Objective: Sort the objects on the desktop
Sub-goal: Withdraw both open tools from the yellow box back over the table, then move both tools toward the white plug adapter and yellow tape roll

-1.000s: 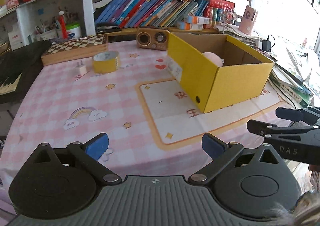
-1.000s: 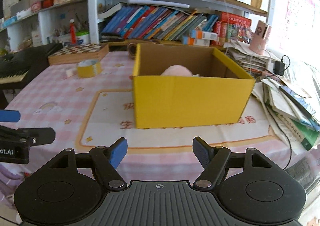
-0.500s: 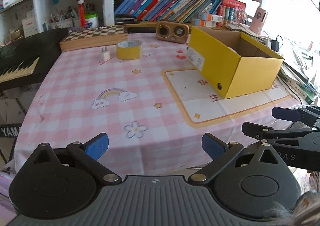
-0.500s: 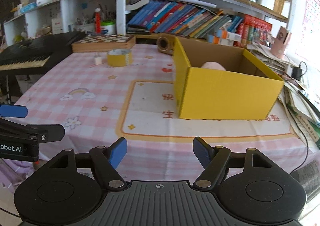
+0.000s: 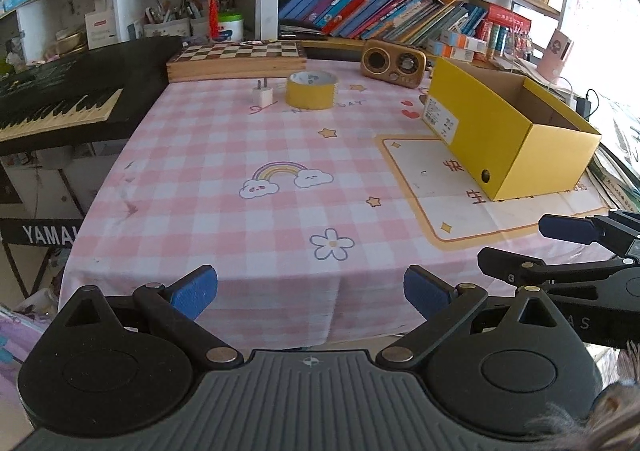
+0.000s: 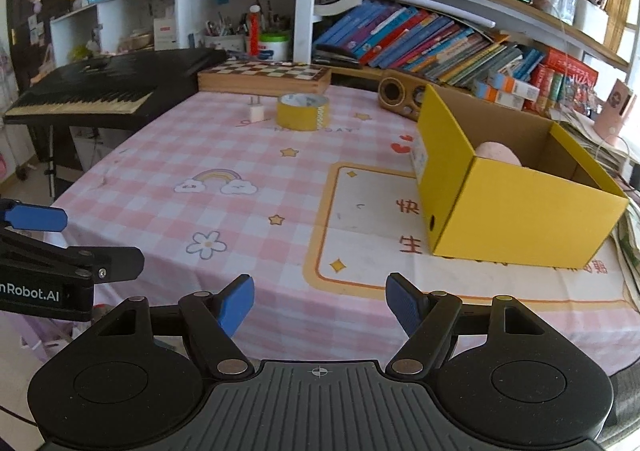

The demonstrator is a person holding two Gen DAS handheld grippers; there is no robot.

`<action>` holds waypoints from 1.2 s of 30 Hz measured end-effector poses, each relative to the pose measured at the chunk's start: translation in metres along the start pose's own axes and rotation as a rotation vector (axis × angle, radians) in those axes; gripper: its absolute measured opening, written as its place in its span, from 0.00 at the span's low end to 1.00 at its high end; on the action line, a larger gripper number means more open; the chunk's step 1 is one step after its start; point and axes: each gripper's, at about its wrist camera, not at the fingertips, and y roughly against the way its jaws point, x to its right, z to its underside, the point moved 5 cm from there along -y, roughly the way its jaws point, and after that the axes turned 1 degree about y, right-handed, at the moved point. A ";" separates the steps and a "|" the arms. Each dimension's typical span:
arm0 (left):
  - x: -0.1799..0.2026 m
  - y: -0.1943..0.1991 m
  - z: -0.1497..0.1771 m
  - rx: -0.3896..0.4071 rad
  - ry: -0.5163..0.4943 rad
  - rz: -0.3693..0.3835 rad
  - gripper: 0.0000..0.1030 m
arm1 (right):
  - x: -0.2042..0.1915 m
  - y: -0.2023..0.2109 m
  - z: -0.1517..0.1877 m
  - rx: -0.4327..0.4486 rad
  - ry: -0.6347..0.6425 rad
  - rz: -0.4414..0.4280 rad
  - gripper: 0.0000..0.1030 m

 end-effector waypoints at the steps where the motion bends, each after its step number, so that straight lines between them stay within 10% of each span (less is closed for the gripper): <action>1: -0.001 -0.002 0.000 -0.003 0.003 -0.003 0.97 | -0.001 -0.002 -0.001 -0.001 0.003 -0.003 0.72; 36: -0.028 -0.143 -0.128 -0.002 0.101 -0.100 0.97 | 0.037 -0.167 -0.126 -0.008 -0.025 -0.093 0.72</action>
